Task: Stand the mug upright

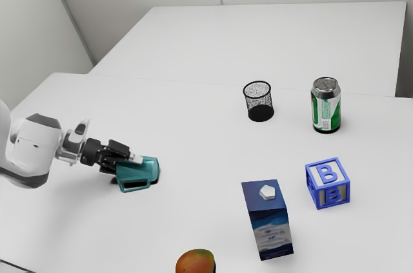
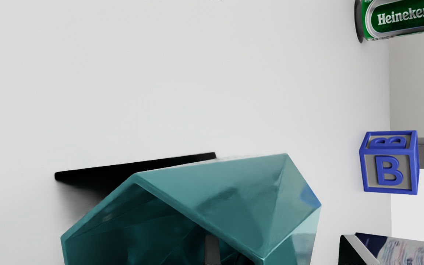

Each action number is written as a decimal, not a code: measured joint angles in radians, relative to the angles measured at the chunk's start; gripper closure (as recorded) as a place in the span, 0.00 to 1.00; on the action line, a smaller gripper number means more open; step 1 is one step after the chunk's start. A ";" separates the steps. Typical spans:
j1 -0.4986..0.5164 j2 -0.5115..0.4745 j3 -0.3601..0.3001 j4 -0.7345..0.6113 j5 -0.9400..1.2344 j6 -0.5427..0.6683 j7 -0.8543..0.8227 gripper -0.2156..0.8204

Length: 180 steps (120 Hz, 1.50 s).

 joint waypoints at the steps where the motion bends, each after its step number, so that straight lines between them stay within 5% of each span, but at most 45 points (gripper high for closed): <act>1: 0.000 0.000 0.000 0.000 0.000 0.000 0.001 0.55; 64: -0.023 -0.034 -0.001 0.016 -0.011 0.003 0.055 0.91; 93: -0.043 -0.091 -0.012 0.051 0.023 0.034 0.060 0.95; 144: -0.086 -0.073 -0.207 0.258 0.693 0.213 -0.122 0.97; 180: -0.152 -0.015 -0.283 0.319 1.052 0.265 -0.335 0.97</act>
